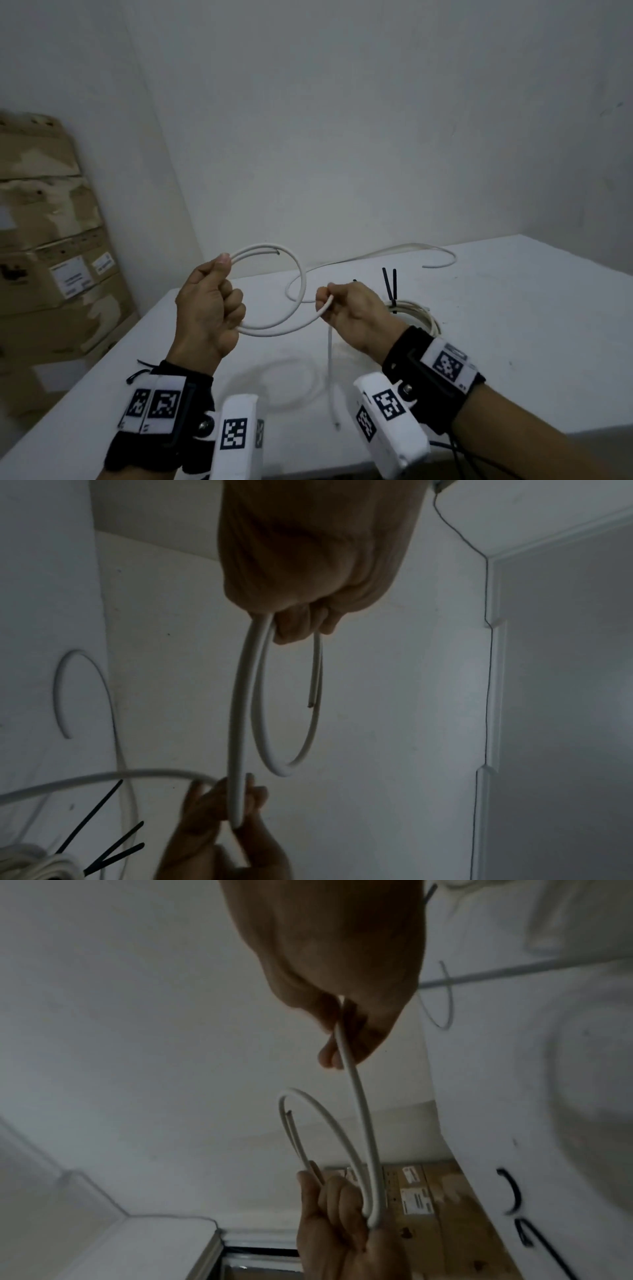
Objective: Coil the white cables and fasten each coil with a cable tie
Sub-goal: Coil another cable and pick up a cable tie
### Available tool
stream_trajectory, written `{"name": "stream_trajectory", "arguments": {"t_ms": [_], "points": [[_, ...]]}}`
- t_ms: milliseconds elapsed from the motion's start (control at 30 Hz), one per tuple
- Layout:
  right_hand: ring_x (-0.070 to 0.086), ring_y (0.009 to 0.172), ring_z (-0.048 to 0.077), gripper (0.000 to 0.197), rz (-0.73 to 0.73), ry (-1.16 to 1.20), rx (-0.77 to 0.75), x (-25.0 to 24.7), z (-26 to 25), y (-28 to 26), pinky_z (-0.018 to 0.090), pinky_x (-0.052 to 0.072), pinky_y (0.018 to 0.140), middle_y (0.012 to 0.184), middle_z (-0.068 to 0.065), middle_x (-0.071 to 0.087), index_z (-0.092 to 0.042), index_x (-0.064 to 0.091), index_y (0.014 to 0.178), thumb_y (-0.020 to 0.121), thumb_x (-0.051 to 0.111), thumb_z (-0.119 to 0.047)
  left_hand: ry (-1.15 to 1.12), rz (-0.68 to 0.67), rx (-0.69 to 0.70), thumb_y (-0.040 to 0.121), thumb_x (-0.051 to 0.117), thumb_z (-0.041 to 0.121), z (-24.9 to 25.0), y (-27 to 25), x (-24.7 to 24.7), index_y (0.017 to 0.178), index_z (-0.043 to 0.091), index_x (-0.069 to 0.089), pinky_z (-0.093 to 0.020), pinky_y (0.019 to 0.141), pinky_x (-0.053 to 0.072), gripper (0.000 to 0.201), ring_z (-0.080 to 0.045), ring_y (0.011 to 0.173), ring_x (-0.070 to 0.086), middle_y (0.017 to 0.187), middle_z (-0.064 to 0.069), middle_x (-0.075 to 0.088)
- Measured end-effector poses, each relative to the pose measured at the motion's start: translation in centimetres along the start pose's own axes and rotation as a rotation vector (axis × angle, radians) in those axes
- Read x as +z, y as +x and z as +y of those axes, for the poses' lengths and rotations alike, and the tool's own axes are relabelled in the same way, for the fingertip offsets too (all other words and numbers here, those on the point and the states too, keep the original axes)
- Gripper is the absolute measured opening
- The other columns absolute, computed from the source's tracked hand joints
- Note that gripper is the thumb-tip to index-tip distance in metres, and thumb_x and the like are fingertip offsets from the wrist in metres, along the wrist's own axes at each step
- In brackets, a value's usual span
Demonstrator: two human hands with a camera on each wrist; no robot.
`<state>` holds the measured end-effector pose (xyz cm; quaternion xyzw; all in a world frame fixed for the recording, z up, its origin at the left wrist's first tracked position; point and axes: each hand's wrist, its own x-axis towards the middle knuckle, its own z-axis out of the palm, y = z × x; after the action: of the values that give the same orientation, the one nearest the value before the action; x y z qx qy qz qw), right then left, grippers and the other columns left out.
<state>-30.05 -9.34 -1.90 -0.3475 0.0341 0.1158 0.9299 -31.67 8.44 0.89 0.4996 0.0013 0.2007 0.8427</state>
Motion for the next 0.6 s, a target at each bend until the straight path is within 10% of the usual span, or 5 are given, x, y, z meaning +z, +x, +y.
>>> {"name": "stream_trajectory", "arguments": {"t_ms": [200,600], "points": [[0.055,0.066,0.016,0.032,-0.269,-0.46,-0.108,1.8,-2.0,-1.5,0.028,0.049,0.056,0.077,0.003,0.057,-0.011,0.06,0.111,0.094,0.038,0.005,0.025,-0.084,-0.074,0.095,0.054,0.018,0.2,-0.6,-1.5,0.076,0.02,0.054,-0.009,0.034,0.011,0.019,-0.003,0.03,0.015,0.041,0.01,0.021],[0.042,0.065,0.011,0.024,-0.186,-0.796,-0.496,3.1,-1.6,-2.8,0.023,0.035,0.054,0.069,-0.003,0.05,-0.017,0.068,0.091,0.098,0.045,-0.014,0.192,-0.143,0.051,0.093,0.059,0.02,-1.5,-1.7,0.9,0.088,0.012,0.056,-0.013,0.038,0.017,0.01,-0.008,0.033,0.018,0.046,0.004,0.024]]}}
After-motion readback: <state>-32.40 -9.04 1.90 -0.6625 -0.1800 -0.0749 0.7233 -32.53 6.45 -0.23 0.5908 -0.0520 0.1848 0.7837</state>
